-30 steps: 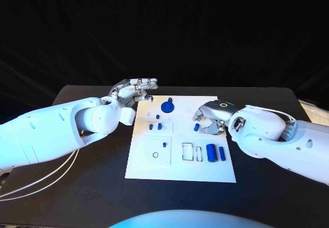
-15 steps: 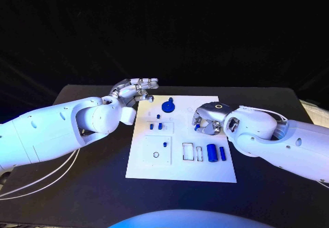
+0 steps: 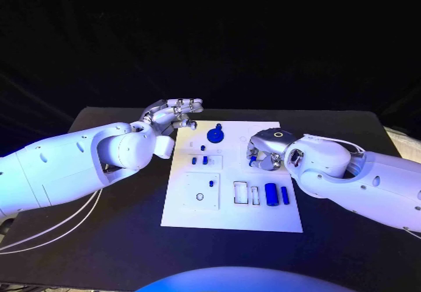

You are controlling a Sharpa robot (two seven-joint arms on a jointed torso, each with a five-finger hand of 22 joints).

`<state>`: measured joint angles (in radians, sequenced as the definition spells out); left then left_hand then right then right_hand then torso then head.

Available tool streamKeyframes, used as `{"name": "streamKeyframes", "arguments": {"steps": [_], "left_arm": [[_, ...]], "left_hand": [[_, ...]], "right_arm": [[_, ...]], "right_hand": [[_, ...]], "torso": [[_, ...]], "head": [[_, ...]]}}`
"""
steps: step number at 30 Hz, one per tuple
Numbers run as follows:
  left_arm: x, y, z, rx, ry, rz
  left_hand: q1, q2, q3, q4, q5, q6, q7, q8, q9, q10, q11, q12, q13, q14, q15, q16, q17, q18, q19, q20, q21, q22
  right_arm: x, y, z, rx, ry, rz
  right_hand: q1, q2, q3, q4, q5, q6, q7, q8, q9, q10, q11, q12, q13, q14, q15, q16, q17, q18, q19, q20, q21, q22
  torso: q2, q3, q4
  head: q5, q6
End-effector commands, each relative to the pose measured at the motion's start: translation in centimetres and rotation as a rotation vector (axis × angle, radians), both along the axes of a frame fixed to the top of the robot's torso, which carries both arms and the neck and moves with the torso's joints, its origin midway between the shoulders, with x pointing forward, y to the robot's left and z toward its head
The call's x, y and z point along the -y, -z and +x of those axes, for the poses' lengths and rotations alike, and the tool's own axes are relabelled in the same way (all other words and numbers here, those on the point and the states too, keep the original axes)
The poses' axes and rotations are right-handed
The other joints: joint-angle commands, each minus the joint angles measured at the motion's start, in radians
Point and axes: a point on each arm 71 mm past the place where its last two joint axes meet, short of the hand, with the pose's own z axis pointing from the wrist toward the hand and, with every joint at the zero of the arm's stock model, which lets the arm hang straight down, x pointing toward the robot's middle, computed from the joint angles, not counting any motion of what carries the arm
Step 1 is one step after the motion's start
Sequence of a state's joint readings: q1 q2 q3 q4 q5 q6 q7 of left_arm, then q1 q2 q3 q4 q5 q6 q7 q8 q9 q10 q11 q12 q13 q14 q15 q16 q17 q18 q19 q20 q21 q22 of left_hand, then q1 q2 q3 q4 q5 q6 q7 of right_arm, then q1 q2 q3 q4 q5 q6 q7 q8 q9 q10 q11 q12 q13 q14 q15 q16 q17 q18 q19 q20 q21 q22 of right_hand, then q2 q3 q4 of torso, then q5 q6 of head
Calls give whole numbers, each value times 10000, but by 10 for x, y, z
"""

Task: Assemble the parts on the task board

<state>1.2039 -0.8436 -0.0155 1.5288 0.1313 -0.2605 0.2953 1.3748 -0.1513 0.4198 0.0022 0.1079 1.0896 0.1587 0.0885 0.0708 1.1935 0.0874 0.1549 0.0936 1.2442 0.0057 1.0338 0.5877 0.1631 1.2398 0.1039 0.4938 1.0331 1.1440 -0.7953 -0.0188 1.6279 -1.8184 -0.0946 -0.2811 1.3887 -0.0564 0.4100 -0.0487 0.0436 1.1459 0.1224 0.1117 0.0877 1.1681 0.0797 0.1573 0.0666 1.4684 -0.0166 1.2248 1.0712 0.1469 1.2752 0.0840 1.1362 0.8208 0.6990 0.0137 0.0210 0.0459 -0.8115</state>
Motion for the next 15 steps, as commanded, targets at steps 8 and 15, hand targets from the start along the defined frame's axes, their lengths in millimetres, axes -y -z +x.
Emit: {"name": "streamKeyframes", "arguments": {"steps": [8, 15], "left_arm": [[2, 0, 0, -4, 177, -104], [1, 0, 0, -9, 160, -95]], "left_hand": [[6, 2, -90, 0, 43, -55, 23, 36, -16, -112, 10, 50, 11, -76, -1, -47, -40, 190, -36, 15, -79, -20], [6, 2, -90, 0, 43, -55, 23, 36, -16, -112, 10, 50, 11, -76, -1, -47, -40, 190, -36, 15, -79, -20]], "right_arm": [[2, -6, -8, 414, -88, 825], [6, -26, -16, 527, -52, 1548]], "right_hand": [[202, 106, 225, -94, 47, 114, 34, 33, -6, 404, -208, -103, 3, 270, -77, 95, 48, -117, 99, -17, 146, 133], [230, 77, 272, -141, 47, 108, 49, 17, -12, 428, -202, -132, 2, 271, -77, 104, 53, -125, 116, -24, 178, 180]], "torso": [[-2, 4, -11], [-19, -12, -9]], "head": [[6, -3], [-7, 1]]}}
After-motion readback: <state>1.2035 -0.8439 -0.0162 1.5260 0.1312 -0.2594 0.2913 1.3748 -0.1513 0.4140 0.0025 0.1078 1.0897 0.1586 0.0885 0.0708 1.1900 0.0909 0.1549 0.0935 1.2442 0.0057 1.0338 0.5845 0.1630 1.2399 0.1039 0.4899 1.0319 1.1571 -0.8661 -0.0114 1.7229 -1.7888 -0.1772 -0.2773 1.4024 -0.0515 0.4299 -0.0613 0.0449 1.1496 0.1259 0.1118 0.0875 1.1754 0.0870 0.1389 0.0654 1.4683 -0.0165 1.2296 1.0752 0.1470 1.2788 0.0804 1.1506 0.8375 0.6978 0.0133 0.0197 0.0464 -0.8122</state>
